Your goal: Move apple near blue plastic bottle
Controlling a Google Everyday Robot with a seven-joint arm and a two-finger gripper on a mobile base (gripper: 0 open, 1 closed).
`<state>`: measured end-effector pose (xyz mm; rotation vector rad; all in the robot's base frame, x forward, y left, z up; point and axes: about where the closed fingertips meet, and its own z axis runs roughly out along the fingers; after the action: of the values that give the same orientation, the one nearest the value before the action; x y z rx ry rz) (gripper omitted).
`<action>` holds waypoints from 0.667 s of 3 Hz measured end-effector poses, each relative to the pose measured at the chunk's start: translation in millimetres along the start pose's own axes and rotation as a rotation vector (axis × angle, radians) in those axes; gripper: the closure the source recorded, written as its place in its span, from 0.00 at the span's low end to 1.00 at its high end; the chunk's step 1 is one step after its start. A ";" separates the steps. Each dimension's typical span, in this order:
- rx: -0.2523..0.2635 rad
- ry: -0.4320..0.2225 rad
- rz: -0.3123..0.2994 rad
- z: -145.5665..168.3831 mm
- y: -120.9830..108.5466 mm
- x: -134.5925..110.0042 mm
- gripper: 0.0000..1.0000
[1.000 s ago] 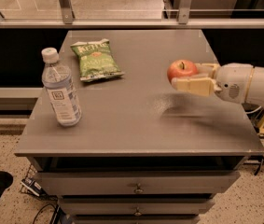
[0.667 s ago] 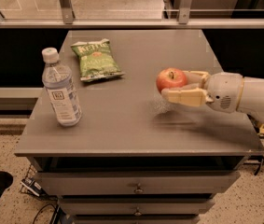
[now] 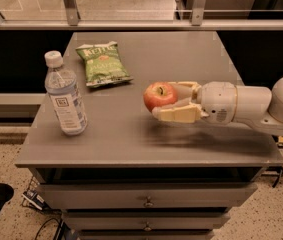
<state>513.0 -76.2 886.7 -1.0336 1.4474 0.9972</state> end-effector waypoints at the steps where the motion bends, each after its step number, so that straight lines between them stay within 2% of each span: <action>1: -0.050 0.068 -0.007 20.7 13.0 14.1 1.00; 2: -0.087 0.135 -0.031 40.5 25.4 28.4 1.00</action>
Offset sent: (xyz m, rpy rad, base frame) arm -0.0205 0.0523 -0.0448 -0.1901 0.0188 0.1070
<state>497.5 -32.8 855.6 -1.2028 1.5034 0.9904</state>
